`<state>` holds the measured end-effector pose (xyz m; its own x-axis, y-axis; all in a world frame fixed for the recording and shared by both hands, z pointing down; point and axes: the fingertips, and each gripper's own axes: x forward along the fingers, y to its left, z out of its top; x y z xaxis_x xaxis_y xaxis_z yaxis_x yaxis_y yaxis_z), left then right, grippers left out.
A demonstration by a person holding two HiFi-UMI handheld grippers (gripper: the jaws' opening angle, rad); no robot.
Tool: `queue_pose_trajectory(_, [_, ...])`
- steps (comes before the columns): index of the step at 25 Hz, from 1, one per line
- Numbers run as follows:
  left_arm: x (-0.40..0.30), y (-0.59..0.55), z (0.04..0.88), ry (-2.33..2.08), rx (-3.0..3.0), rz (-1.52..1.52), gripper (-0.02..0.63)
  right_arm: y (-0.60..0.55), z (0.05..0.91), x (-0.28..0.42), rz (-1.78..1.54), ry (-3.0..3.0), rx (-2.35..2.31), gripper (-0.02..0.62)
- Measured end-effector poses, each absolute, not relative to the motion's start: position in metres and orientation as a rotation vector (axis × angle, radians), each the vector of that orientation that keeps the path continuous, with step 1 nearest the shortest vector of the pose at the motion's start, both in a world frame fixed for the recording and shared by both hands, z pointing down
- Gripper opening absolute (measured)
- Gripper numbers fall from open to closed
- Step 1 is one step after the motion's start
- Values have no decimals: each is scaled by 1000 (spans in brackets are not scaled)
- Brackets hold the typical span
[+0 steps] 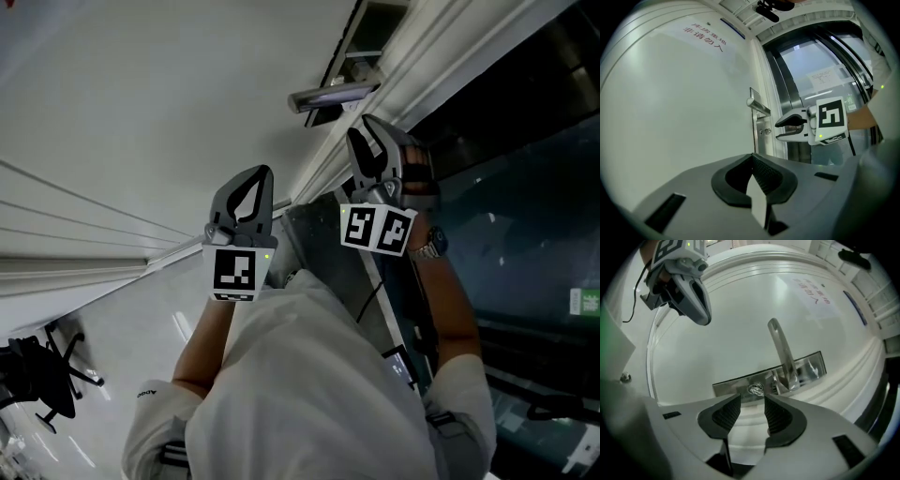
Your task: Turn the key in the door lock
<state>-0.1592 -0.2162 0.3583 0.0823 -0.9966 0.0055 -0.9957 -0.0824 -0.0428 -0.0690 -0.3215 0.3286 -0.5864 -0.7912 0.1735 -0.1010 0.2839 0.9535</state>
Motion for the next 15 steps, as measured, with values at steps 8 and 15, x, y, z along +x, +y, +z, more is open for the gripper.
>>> queue_pose_trajectory(8, [-164,-208,363,2185,-2233,-50,9,-339,323,-88,-1527,-1791,754,135])
queue_pose_trajectory(15, [-162,-206,361,2252,-2177,-47,9,-357,328,-95,-1514,-1789,739,127])
